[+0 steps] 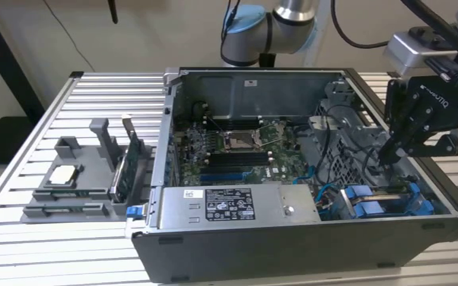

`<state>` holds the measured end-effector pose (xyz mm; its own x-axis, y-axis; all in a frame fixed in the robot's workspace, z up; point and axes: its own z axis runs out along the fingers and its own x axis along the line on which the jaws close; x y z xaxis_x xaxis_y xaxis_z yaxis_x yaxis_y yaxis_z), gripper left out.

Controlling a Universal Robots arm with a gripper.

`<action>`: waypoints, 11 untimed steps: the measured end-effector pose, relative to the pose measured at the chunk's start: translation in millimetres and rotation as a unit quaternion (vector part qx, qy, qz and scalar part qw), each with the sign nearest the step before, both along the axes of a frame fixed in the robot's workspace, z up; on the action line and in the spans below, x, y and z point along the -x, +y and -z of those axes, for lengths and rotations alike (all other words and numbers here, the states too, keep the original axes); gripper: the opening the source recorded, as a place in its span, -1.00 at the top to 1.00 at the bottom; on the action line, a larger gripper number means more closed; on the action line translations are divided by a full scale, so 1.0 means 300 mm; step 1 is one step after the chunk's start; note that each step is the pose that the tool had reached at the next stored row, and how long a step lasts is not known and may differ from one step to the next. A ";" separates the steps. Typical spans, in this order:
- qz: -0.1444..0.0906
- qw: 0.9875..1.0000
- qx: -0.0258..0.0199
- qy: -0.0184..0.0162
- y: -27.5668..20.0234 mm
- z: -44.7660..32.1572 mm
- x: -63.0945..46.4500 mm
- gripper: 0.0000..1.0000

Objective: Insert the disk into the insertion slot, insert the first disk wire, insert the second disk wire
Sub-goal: 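Insert the second disk wire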

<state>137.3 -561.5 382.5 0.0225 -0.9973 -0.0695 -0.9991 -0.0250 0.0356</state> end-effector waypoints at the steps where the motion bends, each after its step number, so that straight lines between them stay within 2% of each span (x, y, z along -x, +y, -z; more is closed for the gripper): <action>1: 0.000 1.000 0.000 0.000 -0.001 0.002 0.000 0.68; 11: 0.000 1.000 0.000 0.000 -0.003 0.013 0.000 0.68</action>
<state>137.3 -562.3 378.5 0.0225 -0.9973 -0.0695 -0.9991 -0.0250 0.0356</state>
